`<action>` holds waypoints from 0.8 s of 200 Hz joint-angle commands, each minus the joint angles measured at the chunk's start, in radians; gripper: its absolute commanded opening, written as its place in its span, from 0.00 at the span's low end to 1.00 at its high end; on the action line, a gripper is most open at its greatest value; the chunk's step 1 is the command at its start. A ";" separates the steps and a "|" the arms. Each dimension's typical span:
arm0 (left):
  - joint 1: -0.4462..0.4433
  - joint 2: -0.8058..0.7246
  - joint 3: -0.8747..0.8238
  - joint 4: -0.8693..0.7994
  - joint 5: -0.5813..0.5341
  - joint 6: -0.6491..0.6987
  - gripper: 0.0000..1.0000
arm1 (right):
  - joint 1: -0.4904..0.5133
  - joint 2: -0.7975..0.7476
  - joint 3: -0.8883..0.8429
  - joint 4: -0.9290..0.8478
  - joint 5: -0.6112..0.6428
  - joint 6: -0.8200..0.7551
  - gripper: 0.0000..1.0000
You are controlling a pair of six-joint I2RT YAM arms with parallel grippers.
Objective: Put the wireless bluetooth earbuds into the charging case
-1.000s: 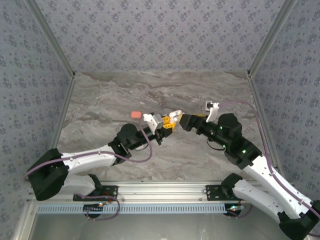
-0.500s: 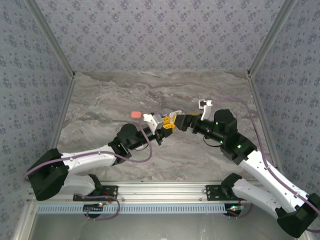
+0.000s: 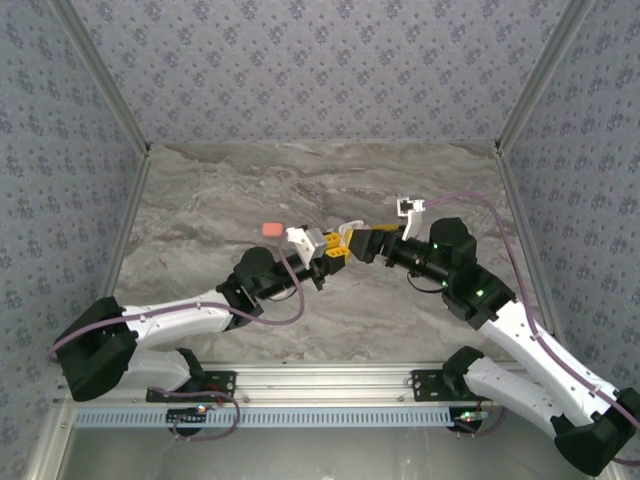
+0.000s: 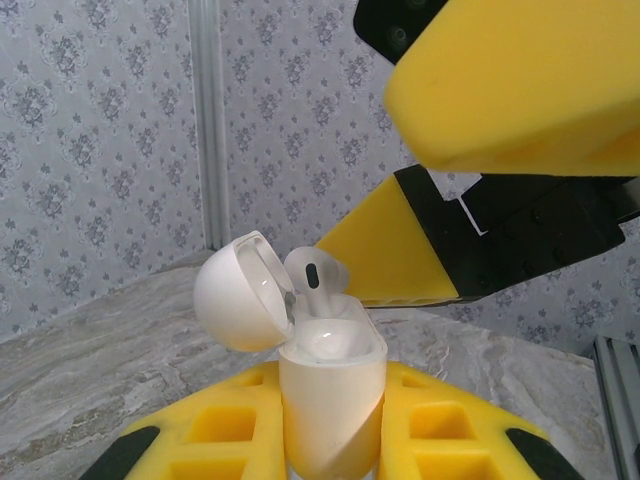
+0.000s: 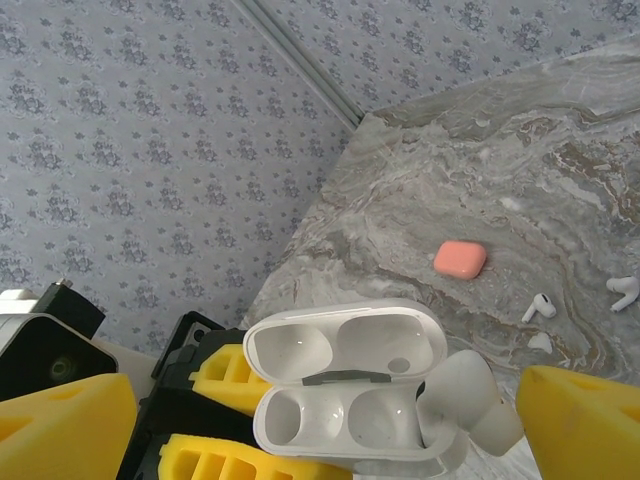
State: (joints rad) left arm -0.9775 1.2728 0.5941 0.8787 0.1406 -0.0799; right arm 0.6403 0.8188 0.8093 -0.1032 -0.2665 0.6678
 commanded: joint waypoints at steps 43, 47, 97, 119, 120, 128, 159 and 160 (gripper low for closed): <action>-0.004 0.013 0.043 0.019 -0.032 -0.018 0.00 | 0.022 -0.016 0.050 -0.050 0.011 -0.026 1.00; -0.004 0.014 0.043 0.019 -0.033 -0.017 0.00 | 0.023 -0.015 0.050 -0.050 0.014 -0.026 1.00; -0.004 0.020 0.048 0.013 -0.041 -0.017 0.00 | 0.035 -0.018 0.060 -0.073 0.029 -0.031 1.00; -0.004 0.023 0.050 0.012 -0.039 -0.018 0.00 | 0.039 -0.020 0.063 -0.072 0.029 -0.031 1.00; -0.004 0.023 0.049 0.012 -0.039 -0.018 0.00 | 0.040 -0.020 0.063 -0.072 0.029 -0.030 1.00; -0.004 0.023 0.050 0.011 -0.038 -0.017 0.00 | 0.042 -0.020 0.063 -0.072 0.030 -0.030 1.00; -0.004 0.027 0.050 0.009 -0.036 -0.018 0.00 | 0.051 -0.019 0.066 -0.067 0.031 -0.030 1.00; -0.004 0.028 0.050 0.009 -0.036 -0.018 0.00 | 0.052 -0.019 0.065 -0.066 0.032 -0.030 1.00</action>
State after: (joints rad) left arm -0.9775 1.2953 0.6079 0.8639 0.1108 -0.0875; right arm 0.6811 0.8120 0.8406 -0.1623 -0.2470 0.6598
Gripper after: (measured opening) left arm 0.187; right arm 0.998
